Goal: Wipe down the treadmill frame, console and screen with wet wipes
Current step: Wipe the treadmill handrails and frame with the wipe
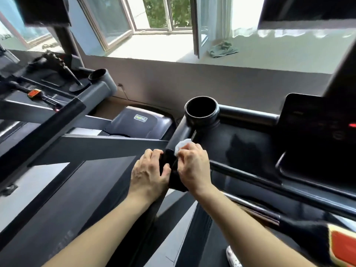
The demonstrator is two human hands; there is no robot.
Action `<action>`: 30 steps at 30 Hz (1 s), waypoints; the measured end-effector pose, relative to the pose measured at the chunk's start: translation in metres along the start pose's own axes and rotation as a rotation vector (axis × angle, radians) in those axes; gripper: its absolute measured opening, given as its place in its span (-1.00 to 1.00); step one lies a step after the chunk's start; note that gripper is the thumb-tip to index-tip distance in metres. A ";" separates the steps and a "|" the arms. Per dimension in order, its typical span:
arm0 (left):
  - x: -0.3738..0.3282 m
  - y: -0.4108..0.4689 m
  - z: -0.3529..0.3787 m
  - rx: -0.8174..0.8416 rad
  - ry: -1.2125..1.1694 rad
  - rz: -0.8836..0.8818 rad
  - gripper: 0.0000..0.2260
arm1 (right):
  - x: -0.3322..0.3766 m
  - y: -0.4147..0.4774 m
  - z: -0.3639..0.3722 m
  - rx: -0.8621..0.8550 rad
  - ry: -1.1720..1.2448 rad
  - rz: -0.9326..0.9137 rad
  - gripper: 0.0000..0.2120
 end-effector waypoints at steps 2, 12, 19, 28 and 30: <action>0.001 0.001 0.001 -0.011 -0.016 0.016 -0.60 | 0.001 -0.003 -0.002 -0.009 -0.004 -0.006 -0.81; 0.003 0.008 0.005 0.000 -0.011 0.032 -0.67 | -0.028 0.074 -0.021 -0.100 -0.023 0.203 -0.85; 0.003 0.007 0.004 0.025 -0.049 0.036 -0.68 | 0.018 0.011 0.001 0.024 0.092 0.012 -0.92; 0.003 0.009 0.005 0.030 -0.079 0.029 -0.66 | -0.010 0.078 -0.019 -0.154 -0.066 0.122 -0.94; 0.003 0.009 0.005 0.031 -0.082 0.036 -0.67 | -0.005 0.065 -0.015 -0.188 0.008 0.114 -0.93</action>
Point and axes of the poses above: each hand's wrist, its own y-axis towards the middle knuckle, its own z-axis out of the palm, x = y × z, the point moved 5 cm from there along y, towards the middle knuckle, and after that the axes turned 12 degrees about x, right-handed, at the moved point
